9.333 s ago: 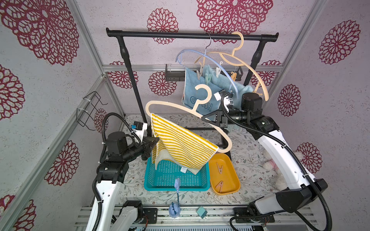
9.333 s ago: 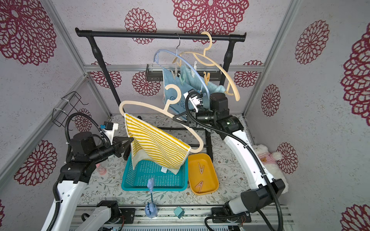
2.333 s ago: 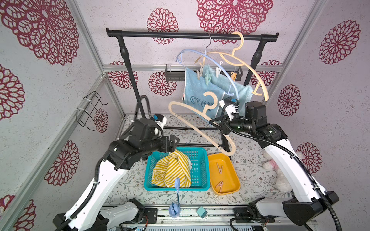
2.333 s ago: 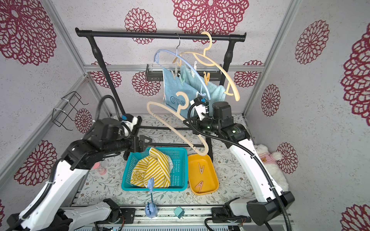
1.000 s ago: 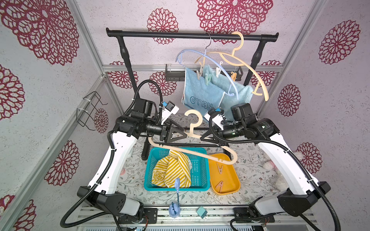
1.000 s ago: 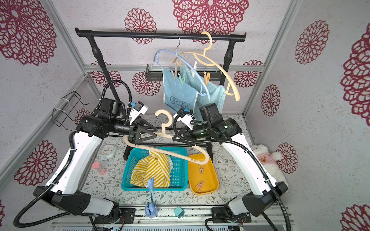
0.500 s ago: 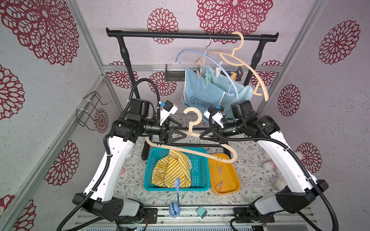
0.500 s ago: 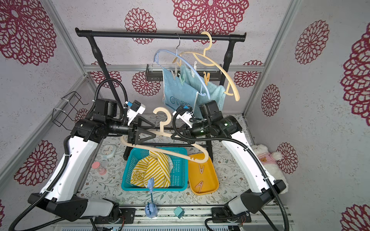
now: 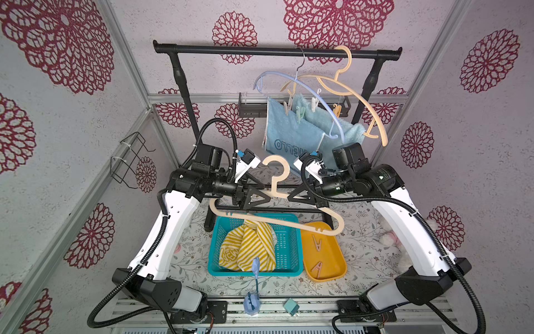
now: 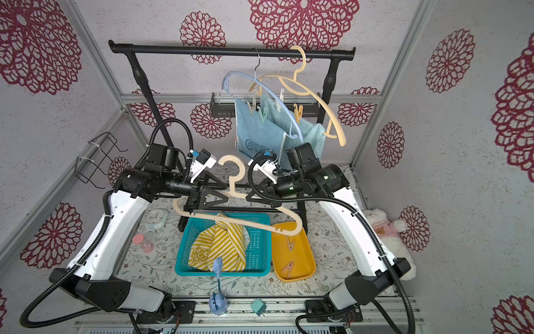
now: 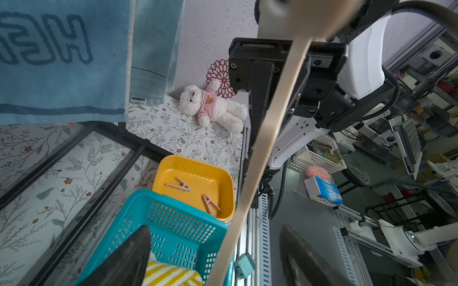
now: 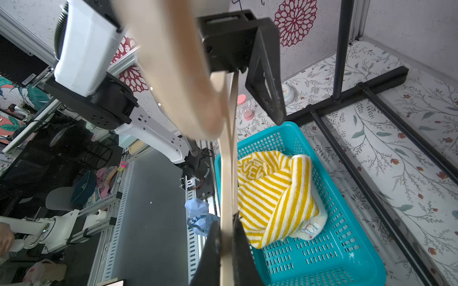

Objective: Remove the clothespins securing towels to the hanger
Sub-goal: Place the hanger on the clothesline.

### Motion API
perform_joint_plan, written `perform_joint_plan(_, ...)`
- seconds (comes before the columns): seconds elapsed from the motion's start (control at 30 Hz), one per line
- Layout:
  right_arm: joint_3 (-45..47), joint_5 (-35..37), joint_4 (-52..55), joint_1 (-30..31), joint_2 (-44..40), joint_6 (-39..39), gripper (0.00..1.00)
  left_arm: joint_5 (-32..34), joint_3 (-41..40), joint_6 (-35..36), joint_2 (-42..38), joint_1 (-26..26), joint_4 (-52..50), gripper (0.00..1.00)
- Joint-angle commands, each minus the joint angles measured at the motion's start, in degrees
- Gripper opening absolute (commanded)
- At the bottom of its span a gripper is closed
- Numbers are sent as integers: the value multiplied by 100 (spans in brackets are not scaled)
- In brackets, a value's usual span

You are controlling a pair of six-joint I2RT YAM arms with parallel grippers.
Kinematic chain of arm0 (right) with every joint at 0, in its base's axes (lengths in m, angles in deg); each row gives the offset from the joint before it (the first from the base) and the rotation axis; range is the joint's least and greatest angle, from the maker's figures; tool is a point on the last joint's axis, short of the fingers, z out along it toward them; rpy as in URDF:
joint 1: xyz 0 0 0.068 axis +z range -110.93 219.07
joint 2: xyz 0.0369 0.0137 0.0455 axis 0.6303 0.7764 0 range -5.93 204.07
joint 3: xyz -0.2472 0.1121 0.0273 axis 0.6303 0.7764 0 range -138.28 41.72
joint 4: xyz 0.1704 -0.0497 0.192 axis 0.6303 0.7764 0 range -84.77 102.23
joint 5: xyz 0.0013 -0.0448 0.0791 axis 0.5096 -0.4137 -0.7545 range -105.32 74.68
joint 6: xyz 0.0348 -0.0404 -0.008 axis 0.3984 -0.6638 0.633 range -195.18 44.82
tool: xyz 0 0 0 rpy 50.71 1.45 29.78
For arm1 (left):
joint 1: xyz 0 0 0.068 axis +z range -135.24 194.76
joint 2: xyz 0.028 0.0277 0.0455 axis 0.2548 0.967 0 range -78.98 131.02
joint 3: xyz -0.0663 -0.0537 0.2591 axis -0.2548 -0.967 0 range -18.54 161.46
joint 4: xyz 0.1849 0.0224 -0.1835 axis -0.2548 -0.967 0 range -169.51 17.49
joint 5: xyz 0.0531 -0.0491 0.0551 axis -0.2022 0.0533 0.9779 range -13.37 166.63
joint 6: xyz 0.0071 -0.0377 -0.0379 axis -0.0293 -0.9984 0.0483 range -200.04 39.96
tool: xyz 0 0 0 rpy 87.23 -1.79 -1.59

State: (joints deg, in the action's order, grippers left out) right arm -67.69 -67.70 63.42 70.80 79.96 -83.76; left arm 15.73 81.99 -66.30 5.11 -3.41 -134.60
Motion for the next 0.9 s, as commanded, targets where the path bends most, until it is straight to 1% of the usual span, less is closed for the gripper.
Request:
perform_joint_plan(0.0, -301, -374, -567, -26, -133, -131, 0, -77, -121, 57, -57, -49, -155, 78)
perform_joint_plan(0.07, -290, -356, -558, -26, -134, -133, 0, -152, -154, 61, -73, -54, -147, 67)
perform_joint_plan(0.17, -287, -325, -588, -24, -125, -106, 0, -243, -257, -118, -148, -51, 74, 43)
perform_joint_plan(0.2, -279, -319, -598, -28, -133, -100, 0, -279, -299, -180, -187, -47, 167, 34)
perform_joint_plan(0.23, -262, -303, -641, -27, -154, -73, 0, -289, -348, -246, -238, -48, 274, 23)
perform_joint_plan(0.27, -224, -272, -693, -33, -180, -44, 0, -313, -381, -274, -280, -46, 343, 14)
perform_joint_plan(0.3, -183, -239, -769, -33, -216, -8, 0, -308, -424, -303, -329, -51, 412, 10)
perform_joint_plan(0.33, -141, -186, -849, -37, -259, 45, 11, -308, -462, -325, -371, -49, 463, 3)
perform_joint_plan(0.37, -73, -140, -928, -51, -317, 102, 22, -301, -487, -329, -414, -47, 480, 0)
perform_joint_plan(0.43, 99, -76, -1099, -115, -462, 199, 42, -244, -538, -313, -485, -46, 495, 0)
perform_joint_plan(0.53, 494, -190, -1432, -480, -758, 466, 54, -194, -553, -263, -561, -34, 483, 0)
perform_joint_plan(0.63, 1046, -411, -1865, -899, -1218, 742, 58, -187, -539, -222, -596, -3, 480, 0)
perform_joint_plan(0.77, 1632, -514, -2061, -1378, -1765, 897, 59, -246, -439, -163, -662, 112, 456, 0)
perform_joint_plan(0.8, 1811, -598, -2155, -1572, -1907, 1021, 58, -246, -397, -146, -675, 137, 421, 0)
perform_joint_plan(0.87, 2289, -986, -2577, -1906, -2211, 1369, 57, -248, -329, -78, -715, 183, 332, 0)
